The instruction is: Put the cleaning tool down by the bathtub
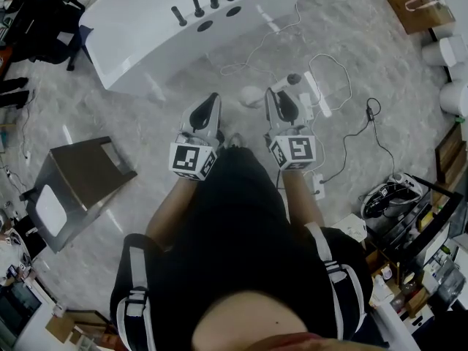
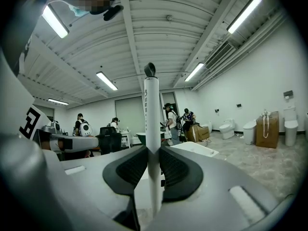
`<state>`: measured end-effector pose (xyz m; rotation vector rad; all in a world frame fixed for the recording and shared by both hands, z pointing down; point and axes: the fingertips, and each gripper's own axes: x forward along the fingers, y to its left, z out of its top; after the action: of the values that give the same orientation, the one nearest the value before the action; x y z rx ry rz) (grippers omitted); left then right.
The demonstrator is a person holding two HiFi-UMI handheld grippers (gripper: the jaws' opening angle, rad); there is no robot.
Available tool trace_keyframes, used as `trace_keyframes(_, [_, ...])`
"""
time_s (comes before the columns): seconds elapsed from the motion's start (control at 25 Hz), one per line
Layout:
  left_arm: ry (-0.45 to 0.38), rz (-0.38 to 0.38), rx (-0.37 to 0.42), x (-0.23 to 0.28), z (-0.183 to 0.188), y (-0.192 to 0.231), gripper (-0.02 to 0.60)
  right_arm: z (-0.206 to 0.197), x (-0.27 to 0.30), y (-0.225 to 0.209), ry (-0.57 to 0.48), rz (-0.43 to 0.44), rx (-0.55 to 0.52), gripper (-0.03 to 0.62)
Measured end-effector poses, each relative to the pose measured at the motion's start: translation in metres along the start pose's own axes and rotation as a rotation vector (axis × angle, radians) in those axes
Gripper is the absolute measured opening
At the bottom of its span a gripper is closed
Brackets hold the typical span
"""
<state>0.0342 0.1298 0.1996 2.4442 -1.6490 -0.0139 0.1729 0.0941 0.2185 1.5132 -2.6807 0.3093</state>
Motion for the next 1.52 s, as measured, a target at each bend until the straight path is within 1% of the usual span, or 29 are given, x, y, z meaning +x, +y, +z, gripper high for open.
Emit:
trace_keyframes(0.2, [0.005,-0.017,0.000,0.008,-0.003,-0.003,0.008,-0.004,0.002,-0.001,0.001,0.006,0.008,0.083])
trace_keyframes(0.56, [0.006,-0.038,-0.009,0.039,-0.009,0.004,0.008,-0.013,0.020,-0.012,0.013,-0.003,0.018,0.083])
trace_keyframes(1.08, [0.012,-0.046,-0.026,0.087,-0.013,0.037,0.008,-0.020,0.070,-0.025,0.043,-0.008,0.013,0.083])
trace_keyframes(1.36, [0.018,-0.051,-0.032,0.117,-0.015,0.060,0.008,-0.028,0.110,-0.036,0.068,-0.008,-0.016,0.083])
trace_keyframes(1.52, [0.035,-0.059,-0.038,0.138,-0.021,0.077,0.008,-0.035,0.135,-0.045,0.083,-0.015,-0.015,0.083])
